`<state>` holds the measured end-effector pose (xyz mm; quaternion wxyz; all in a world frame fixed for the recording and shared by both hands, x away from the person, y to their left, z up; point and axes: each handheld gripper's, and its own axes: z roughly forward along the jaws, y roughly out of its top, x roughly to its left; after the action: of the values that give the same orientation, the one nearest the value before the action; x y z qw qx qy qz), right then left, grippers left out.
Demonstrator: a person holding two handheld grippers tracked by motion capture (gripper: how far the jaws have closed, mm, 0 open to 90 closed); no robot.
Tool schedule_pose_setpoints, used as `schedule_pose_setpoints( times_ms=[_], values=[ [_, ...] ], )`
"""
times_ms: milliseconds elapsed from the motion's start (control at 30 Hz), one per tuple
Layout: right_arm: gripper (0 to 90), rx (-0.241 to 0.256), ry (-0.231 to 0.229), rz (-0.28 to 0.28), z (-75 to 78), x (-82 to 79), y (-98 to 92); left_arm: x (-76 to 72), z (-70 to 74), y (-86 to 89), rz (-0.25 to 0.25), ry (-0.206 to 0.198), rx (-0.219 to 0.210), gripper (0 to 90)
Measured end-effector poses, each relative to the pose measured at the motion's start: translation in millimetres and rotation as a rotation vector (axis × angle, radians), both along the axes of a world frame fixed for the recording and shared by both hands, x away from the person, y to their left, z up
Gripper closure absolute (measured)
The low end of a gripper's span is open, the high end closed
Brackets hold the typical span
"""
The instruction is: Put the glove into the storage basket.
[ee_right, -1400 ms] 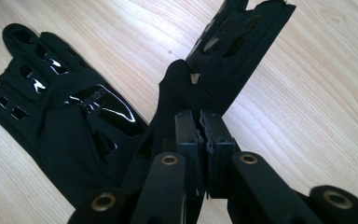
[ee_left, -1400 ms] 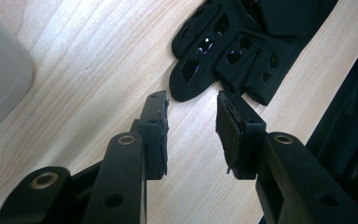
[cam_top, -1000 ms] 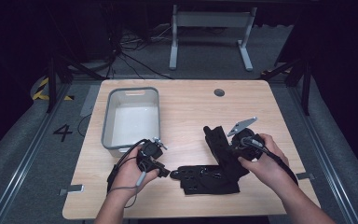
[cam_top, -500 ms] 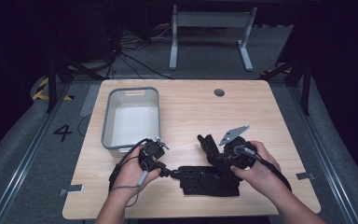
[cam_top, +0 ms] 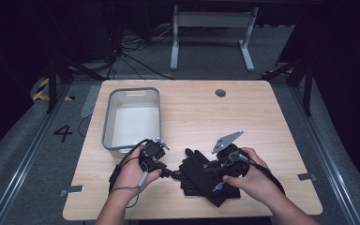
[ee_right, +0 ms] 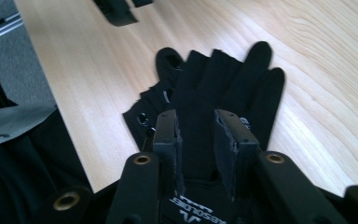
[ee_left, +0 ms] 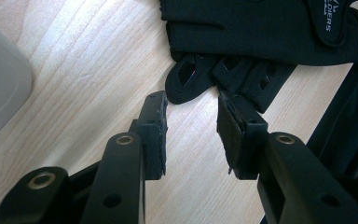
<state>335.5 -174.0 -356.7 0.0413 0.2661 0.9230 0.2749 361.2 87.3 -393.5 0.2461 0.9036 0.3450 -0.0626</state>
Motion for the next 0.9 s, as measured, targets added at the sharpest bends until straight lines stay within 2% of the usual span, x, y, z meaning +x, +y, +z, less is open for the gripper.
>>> schedule_pose_setpoints(
  times_ms=[167,233,300,400,467,500,600,667,800,900],
  values=[
    [69.0,0.024,-0.030,-0.044,0.9,3.5,-13.3,0.8,-2.1,-3.1,-0.004,-0.008,0.007,62.4],
    [69.0,0.042,-0.033,-0.069,-0.2,6.6,-22.9,1.0,-3.1,-5.0,-0.002,-0.001,0.005,59.1],
    [69.3,0.047,-0.023,-0.083,-1.5,8.6,-28.2,2.2,-4.4,-8.3,-0.005,-0.001,0.011,58.1],
    [70.8,0.055,-0.009,-0.101,-3.6,11.9,-35.8,2.8,-4.2,-10.3,-0.001,-0.017,-0.007,57.9],
    [72.0,0.046,-0.002,-0.121,-5.2,13.9,-40.8,2.9,-4.1,-11.1,-0.004,-0.023,-0.010,57.9],
    [72.5,0.041,0.003,-0.127,-6.1,14.6,-43.6,3.2,-4.2,-12.8,-0.008,-0.037,-0.020,58.1],
    [73.3,0.035,0.027,-0.134,-8.1,15.7,-49.0,4.0,-5.3,-13.9,-0.015,-0.040,-0.045,61.0],
    [75.5,0.025,0.040,-0.146,-10.6,16.0,-56.7,6.7,-7.5,-14.5,-0.012,-0.014,-0.089,63.8],
    [76.8,0.014,0.052,-0.154,-13.2,16.1,-64.5,8.9,-9.0,-15.8,-0.020,-0.012,-0.100,66.4],
    [76.7,-0.004,0.072,-0.162,-17.7,15.6,-70.2,10.1,-9.0,-17.9,-0.017,0.004,-0.101,66.9]
  ],
)
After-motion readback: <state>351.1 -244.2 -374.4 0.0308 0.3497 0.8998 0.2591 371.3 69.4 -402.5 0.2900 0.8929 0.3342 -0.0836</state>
